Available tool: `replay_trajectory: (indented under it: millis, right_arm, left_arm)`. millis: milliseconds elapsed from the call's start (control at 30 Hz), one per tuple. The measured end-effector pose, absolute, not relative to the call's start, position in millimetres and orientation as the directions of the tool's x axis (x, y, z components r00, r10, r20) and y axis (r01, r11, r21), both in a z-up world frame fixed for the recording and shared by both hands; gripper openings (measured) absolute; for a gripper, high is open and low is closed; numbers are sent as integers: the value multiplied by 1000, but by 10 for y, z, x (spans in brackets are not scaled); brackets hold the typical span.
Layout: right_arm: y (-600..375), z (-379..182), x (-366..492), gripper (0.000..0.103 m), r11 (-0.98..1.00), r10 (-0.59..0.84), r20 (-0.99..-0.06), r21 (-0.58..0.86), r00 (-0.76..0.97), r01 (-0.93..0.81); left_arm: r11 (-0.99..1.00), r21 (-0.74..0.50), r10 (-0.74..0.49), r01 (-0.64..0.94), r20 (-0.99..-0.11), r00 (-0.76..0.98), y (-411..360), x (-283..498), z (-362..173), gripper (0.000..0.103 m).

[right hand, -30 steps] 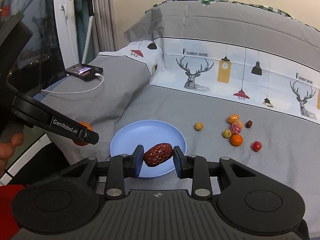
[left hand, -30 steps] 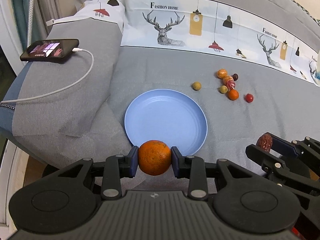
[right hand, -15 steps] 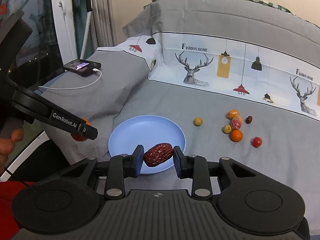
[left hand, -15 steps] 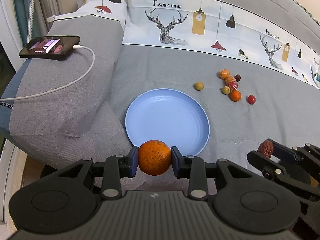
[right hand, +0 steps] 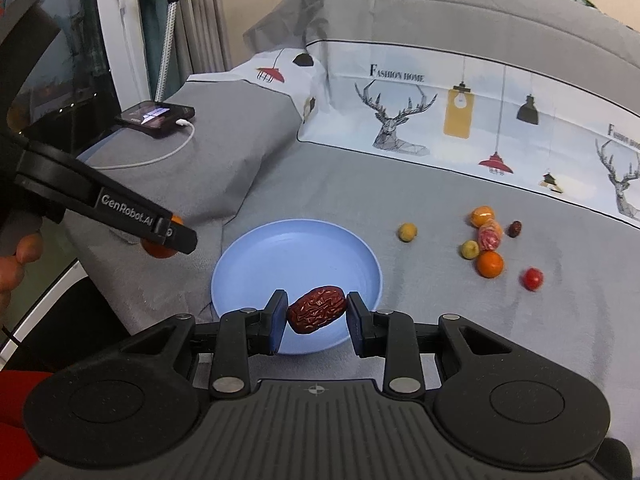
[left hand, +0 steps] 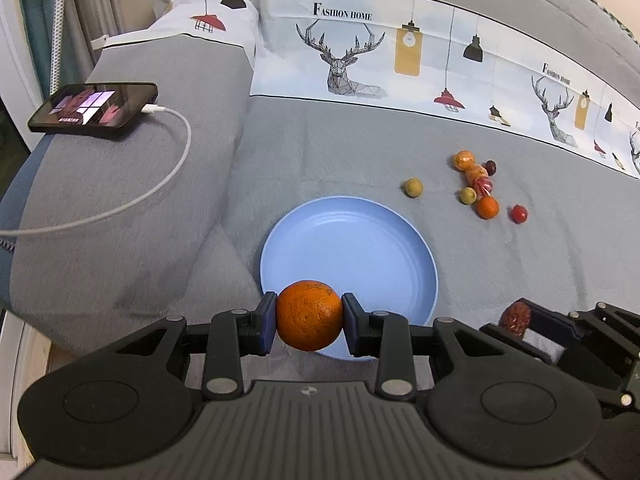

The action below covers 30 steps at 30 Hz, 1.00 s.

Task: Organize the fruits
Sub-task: 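Carry the orange and the date over the blue plate with both grippers, then open both grippers to drop the orange and date onto the plate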

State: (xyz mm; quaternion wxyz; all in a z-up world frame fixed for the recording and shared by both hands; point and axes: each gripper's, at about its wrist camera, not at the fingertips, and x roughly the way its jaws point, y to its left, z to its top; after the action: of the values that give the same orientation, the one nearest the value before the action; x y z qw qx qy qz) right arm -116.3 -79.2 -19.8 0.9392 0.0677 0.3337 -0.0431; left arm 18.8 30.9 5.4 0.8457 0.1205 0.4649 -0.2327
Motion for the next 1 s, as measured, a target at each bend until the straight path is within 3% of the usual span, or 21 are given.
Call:
replay_trajectory:
  millis: [1000]
  right_arm:
    - [-926, -1043, -16, 34, 993, 46, -773, 103, 633, 53]
  left_arm:
    - [820, 80, -152, 567, -924, 351, -155, 1153, -958, 39]
